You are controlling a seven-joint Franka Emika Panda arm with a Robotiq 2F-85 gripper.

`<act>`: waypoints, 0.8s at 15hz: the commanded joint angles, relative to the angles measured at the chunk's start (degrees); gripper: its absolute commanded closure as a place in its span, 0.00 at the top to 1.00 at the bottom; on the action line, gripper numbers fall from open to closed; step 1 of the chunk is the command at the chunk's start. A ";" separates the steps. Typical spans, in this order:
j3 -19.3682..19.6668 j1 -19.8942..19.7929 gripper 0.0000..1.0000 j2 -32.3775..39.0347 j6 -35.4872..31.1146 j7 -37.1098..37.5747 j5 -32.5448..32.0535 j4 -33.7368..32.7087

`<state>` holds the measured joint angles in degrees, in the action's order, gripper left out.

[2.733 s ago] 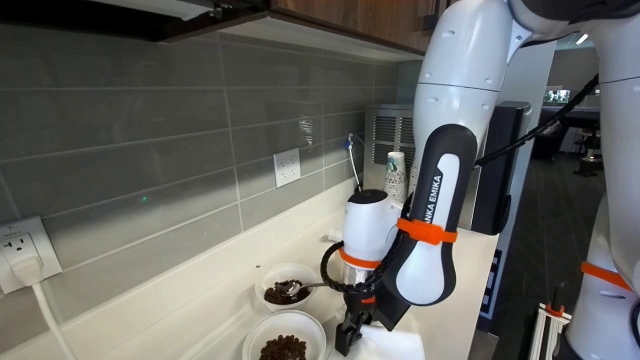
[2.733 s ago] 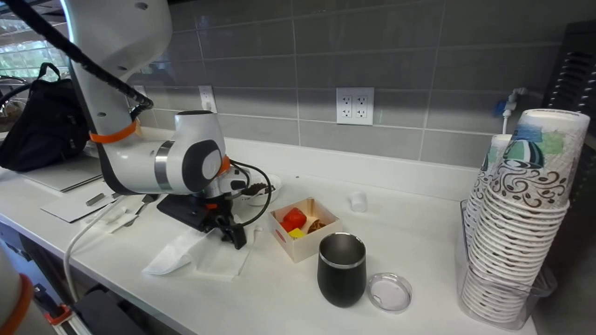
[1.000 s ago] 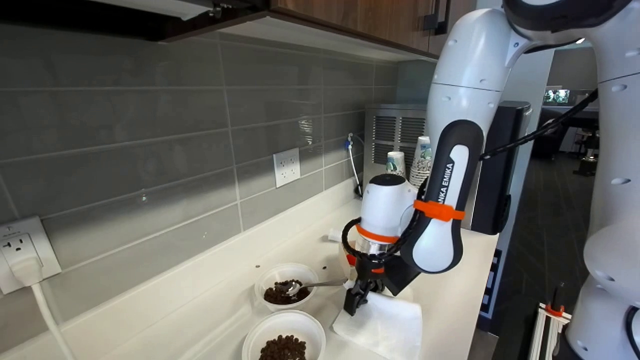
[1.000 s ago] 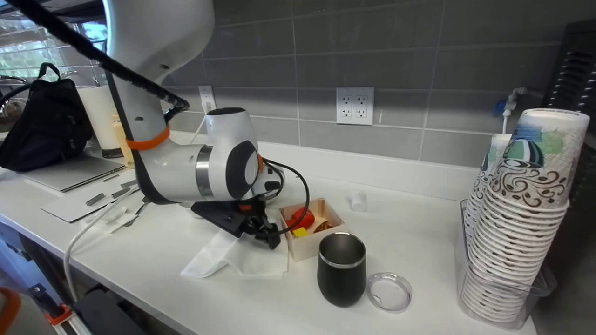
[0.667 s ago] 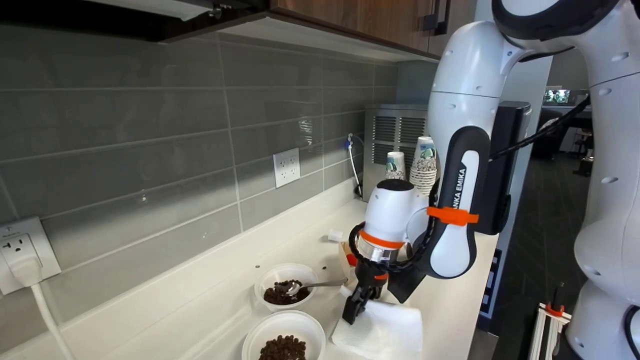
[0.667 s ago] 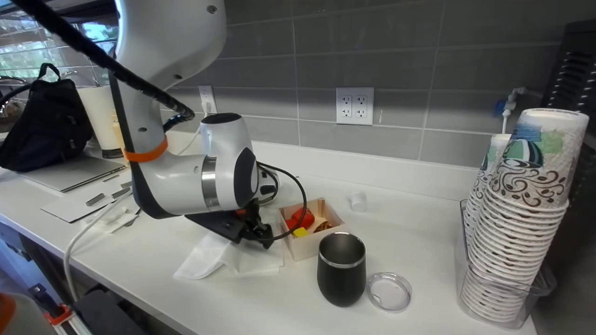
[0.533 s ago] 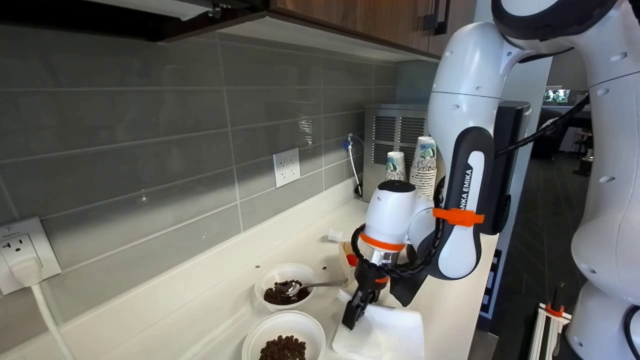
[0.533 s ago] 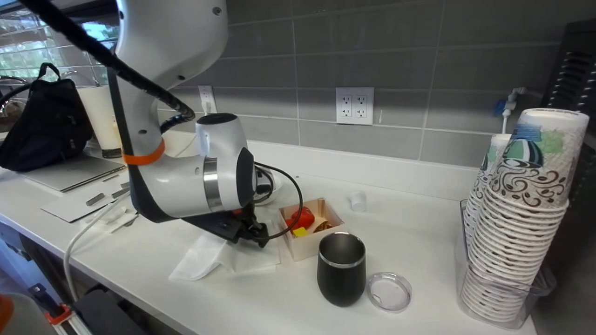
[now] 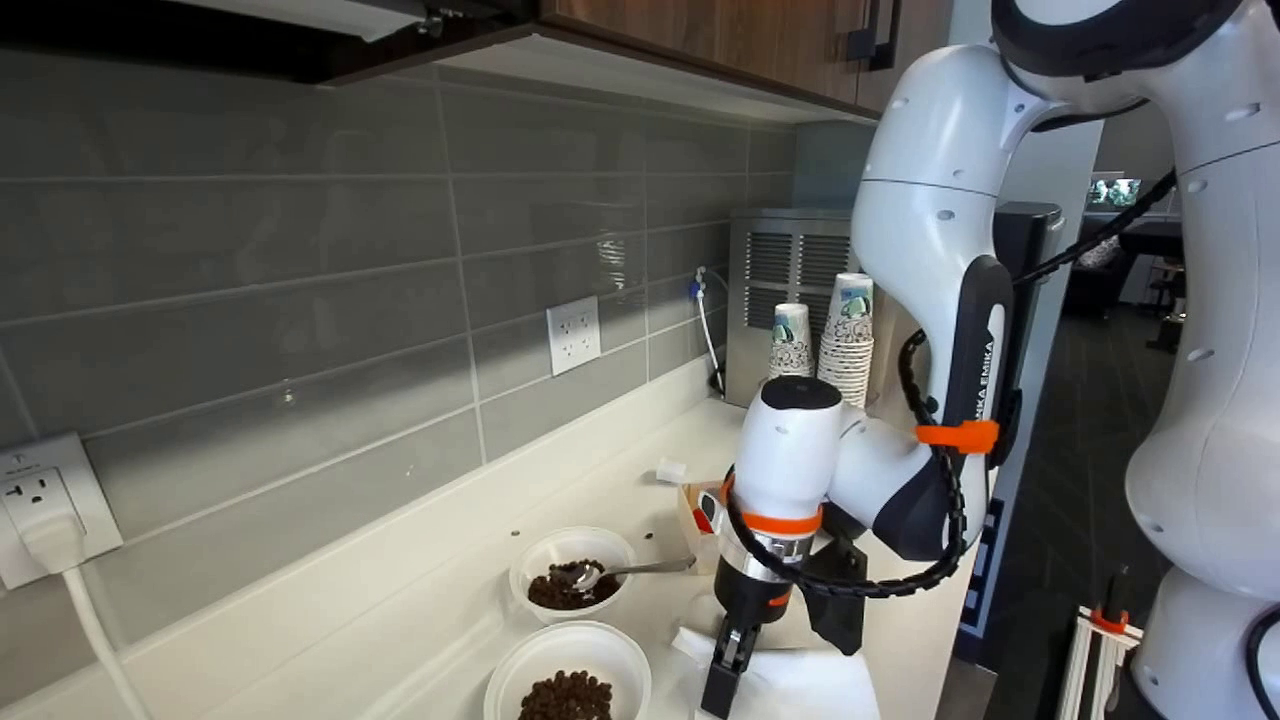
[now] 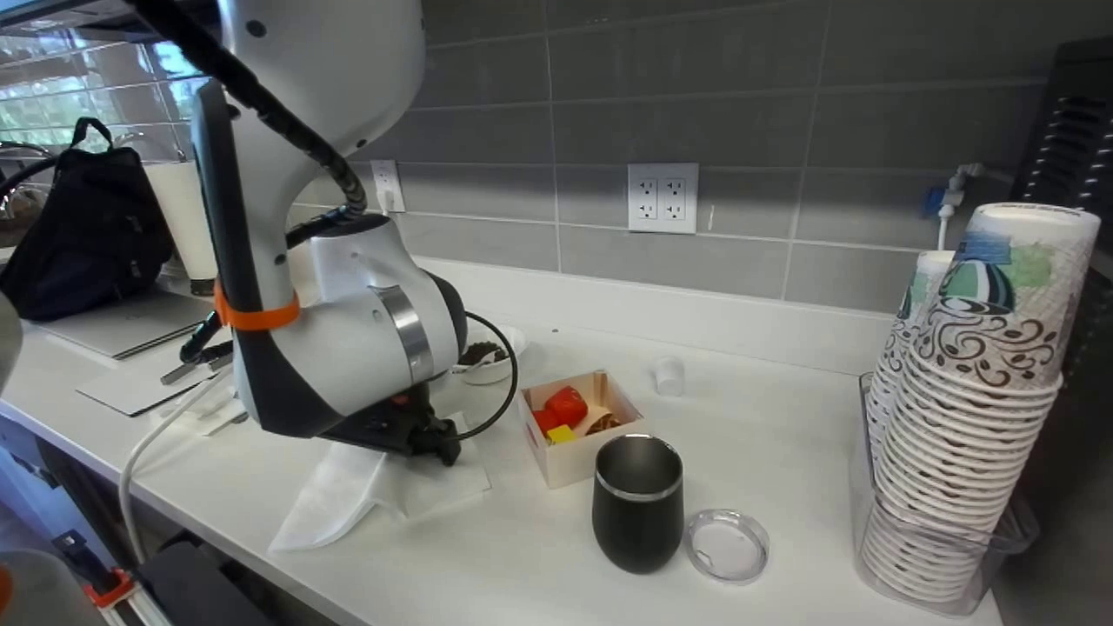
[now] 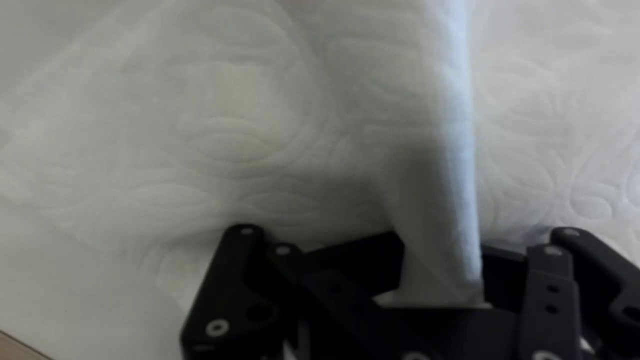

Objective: Use the napkin to wipe the table

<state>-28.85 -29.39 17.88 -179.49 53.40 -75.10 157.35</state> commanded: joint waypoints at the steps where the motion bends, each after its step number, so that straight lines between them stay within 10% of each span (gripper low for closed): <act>1: -2.24 -0.56 0.00 2.18 10.56 9.74 -6.89 0.12; 12: -0.92 -3.13 0.00 -6.28 15.53 27.89 -13.46 -0.19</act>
<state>-31.64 -30.52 11.85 -163.95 76.49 -84.03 157.16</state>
